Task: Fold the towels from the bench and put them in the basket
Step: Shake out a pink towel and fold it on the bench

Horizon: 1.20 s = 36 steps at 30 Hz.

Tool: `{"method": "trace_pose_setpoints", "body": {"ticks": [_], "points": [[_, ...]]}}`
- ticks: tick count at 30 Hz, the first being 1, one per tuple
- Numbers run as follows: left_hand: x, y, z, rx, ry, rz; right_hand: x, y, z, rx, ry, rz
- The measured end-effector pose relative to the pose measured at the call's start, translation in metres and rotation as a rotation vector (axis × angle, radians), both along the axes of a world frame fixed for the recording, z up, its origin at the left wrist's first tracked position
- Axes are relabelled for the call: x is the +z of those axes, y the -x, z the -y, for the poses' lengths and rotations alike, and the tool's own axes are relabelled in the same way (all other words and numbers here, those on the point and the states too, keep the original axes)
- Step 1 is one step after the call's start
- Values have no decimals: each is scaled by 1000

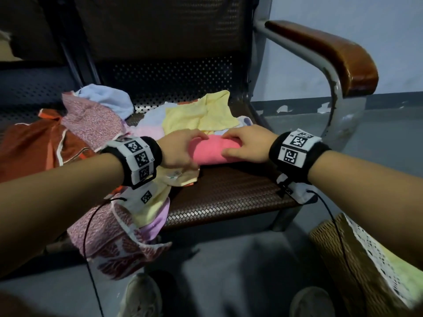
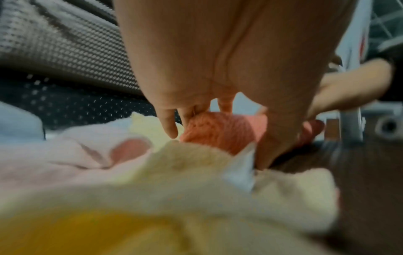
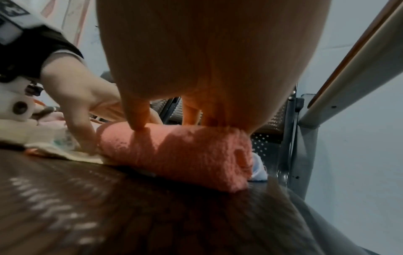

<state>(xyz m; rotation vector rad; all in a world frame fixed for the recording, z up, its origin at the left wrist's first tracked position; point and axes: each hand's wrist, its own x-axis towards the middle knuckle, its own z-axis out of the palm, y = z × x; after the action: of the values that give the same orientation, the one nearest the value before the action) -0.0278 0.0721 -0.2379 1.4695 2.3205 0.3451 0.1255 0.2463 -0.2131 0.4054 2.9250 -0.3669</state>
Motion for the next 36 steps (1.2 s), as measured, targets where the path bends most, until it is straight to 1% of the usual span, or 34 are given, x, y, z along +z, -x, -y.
{"method": "trace_pose_setpoints", "body": {"ticks": [2, 4, 6, 7, 10, 12, 15, 17, 19, 21, 23, 25, 27, 29, 30, 31, 33, 34, 36], "points": [[-6, 2, 0, 13, 11, -94, -1, 2, -2, -14, 6, 14], [-2, 5, -1, 77, -52, -127, 0, 4, -1, -34, 48, 13], [10, 4, -5, 149, -185, -111, 4, 5, 3, -59, 78, 8], [20, 1, -8, 171, -273, -77, 8, 4, 3, -74, 93, -9], [54, -19, -25, 179, -500, 60, 33, -8, -1, -138, 209, -114], [76, -39, -43, 174, -651, 154, 52, -27, -11, -171, 350, -192], [103, -78, -80, 139, -842, 326, 72, -75, -31, -265, 600, -329], [115, -113, -111, 119, -884, 482, 80, -118, -44, -356, 696, -474], [121, -158, -144, 90, -884, 661, 81, -166, -58, -464, 774, -634], [118, -210, -177, 56, -815, 841, 78, -216, -71, -600, 812, -768], [107, -265, -204, 15, -636, 950, 69, -270, -83, -765, 839, -882], [89, -320, -226, -96, -433, 936, 54, -325, -91, -923, 864, -984], [65, -374, -247, -262, -250, 888, 34, -380, -91, -1071, 907, -1077], [38, -423, -263, -345, -85, 835, 6, -430, -87, -1255, 922, -1111], [22, -445, -268, -373, -3, 810, -12, -451, -86, -1368, 909, -1095], [7, -466, -273, -406, 95, 775, -30, -470, -85, -1485, 881, -1041], [-23, -503, -280, -468, 295, 688, -71, -500, -83, -1724, 800, -844], [-40, -519, -282, -496, 375, 626, -91, -512, -82, -1815, 811, -766], [-66, -542, -285, -550, 485, 469, -128, -529, -82, -1910, 947, -683]]}}
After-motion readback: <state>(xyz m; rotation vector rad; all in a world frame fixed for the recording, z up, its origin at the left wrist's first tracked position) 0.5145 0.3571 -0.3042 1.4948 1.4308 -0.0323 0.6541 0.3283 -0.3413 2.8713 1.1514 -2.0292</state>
